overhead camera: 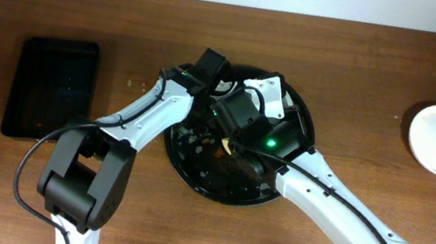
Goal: Clean dirty plates on tray and stack at the side
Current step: 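Keep scrubbing the tilted white plate's rim with the left-held sponge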
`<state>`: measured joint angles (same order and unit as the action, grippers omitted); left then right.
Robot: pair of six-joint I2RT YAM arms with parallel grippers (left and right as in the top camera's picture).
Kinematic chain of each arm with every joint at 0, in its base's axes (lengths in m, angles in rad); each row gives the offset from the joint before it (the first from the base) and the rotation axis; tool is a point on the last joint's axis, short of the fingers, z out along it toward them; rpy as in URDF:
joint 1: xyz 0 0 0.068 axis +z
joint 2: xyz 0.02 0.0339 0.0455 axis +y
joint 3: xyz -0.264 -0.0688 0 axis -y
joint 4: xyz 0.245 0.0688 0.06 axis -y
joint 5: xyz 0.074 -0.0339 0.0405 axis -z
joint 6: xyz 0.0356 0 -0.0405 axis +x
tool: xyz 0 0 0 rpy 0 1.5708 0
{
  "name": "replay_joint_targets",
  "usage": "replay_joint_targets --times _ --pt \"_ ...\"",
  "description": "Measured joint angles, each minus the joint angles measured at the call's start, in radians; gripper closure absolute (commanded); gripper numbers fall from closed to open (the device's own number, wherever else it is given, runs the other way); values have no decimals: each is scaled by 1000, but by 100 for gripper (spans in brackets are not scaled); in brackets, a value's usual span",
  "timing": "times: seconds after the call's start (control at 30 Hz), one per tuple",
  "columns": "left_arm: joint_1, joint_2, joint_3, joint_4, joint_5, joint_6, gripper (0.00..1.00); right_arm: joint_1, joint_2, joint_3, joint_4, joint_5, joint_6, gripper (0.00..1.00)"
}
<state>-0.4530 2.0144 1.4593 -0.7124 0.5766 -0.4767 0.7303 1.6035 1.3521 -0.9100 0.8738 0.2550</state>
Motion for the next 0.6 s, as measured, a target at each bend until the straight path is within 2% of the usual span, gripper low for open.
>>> replay_joint_targets --times 0.33,0.6 --pt "58 6 -3 116 -73 -52 98 9 0 0 -18 1 0 96" --pt "70 2 -3 80 -54 -56 96 19 0 0 -21 37 0 96"
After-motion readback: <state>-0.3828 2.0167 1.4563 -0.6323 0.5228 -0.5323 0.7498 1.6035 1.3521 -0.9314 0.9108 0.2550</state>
